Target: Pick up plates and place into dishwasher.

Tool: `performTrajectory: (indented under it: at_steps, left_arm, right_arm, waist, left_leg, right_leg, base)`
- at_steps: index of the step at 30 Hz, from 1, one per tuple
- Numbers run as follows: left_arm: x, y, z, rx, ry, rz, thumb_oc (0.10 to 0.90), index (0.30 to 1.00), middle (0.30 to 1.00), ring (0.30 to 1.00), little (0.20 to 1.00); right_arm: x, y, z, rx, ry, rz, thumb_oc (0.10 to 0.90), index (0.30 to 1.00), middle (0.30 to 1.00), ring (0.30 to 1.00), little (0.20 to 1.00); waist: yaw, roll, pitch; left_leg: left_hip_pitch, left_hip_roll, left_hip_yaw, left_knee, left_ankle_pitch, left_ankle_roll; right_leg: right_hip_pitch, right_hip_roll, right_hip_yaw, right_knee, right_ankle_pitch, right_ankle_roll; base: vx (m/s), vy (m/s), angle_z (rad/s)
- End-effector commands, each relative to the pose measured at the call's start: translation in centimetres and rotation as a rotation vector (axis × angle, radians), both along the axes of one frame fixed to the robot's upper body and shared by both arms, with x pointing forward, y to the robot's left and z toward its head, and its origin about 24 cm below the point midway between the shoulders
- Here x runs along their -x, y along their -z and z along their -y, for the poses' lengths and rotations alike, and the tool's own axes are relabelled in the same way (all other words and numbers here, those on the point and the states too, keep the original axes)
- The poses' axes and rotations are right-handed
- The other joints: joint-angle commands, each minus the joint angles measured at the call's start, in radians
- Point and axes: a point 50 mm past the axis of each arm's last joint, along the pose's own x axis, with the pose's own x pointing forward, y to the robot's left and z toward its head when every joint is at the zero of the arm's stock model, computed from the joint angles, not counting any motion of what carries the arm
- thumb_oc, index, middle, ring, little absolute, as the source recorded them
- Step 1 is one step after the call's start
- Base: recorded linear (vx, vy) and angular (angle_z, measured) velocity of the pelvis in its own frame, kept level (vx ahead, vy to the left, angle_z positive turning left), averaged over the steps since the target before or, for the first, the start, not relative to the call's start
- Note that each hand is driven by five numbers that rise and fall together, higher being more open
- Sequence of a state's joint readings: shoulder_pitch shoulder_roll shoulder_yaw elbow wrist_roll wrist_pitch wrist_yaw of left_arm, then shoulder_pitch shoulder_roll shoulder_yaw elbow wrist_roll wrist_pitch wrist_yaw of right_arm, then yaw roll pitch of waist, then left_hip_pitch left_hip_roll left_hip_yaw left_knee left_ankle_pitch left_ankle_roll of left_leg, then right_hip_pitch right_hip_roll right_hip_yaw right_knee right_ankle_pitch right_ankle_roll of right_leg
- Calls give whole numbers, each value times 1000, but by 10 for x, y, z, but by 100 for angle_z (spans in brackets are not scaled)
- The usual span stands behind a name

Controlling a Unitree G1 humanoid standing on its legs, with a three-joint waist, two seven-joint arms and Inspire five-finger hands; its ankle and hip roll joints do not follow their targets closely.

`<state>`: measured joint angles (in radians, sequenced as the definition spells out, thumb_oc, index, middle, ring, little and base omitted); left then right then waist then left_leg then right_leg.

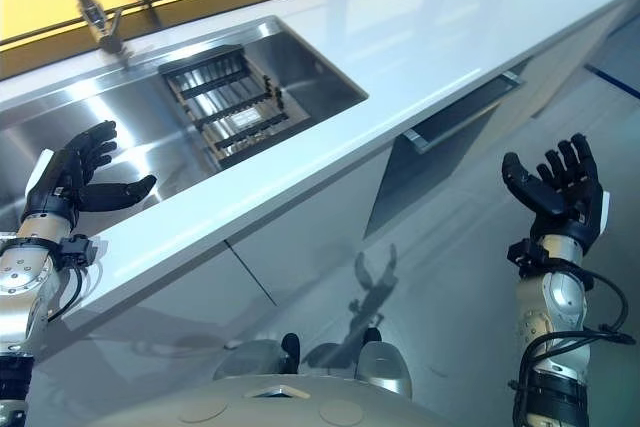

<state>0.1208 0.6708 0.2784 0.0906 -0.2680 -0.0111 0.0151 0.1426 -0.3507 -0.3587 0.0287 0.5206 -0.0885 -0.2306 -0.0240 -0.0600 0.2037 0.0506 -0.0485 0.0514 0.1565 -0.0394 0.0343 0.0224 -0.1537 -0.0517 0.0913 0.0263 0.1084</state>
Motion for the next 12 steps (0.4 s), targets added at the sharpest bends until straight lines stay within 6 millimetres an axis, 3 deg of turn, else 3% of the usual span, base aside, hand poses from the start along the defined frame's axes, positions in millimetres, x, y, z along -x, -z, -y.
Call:
performTrajectory:
  at_steps: [1, 5, 6, 7, 9, 12]
  left_arm:
    - [-16, -45, 12, -9, 20, 288, 800, 900, 900, 900, 900]
    - [-23, -39, 19, 16, 13, 303, 800, 900, 900, 900, 900]
    - [-24, -37, 21, 20, 13, 301, 800, 900, 900, 900, 900]
    - [-27, -36, 23, 25, 14, 301, 800, 900, 900, 900, 900]
    - [-31, -35, 26, 36, 17, 299, 800, 900, 900, 900, 900]
    - [-40, -37, 35, 51, 23, 311, 800, 900, 900, 900, 900]
  right_arm:
    - [-11, -39, 13, 232, 37, 110, 800, 900, 900, 900, 900]
    - [-5, 17, 9, 179, -17, -187, 800, 900, 900, 900, 900]
    - [0, 34, 7, 160, -39, -259, 800, 900, 900, 900, 900]
    - [9, 64, 2, 132, -89, -392, 800, 900, 900, 900, 900]
    - [15, 81, -4, 138, -137, -473, 800, 900, 900, 900, 900]
    - [32, 122, -25, 140, -237, -674, 800, 900, 900, 900, 900]
  waist:
    - [-20, 51, -70]
    - [-40, 58, -80]
    - [-43, 59, -84]
    - [-46, 59, -88]
    - [-47, 59, -91]
    - [-45, 59, -102]
  left_leg:
    - [59, -15, 38, -95, -6, -6]
    - [67, -7, 53, -142, 8, -14]
    - [75, -6, 52, -157, 3, -16]
    - [81, -3, 58, -180, 11, -19]
    - [84, -2, 58, -192, 16, -22]
    - [85, 1, 61, -206, 16, -28]
  right_leg:
    - [20, 62, -38, 45, -10, 24]
    - [22, 70, -37, 28, -13, 17]
    - [29, 73, -38, 22, -23, 17]
    - [34, 76, -42, 7, -21, 14]
    - [39, 79, -45, -5, -21, 11]
    - [50, 87, -48, -36, -28, 1]
  base:
    - [-246, 2, -16]
    - [-206, 0, -20]
    - [-168, -13, -17]
    - [-138, -12, -10]
    - [-141, -21, -6]
    - [-144, -29, 7]
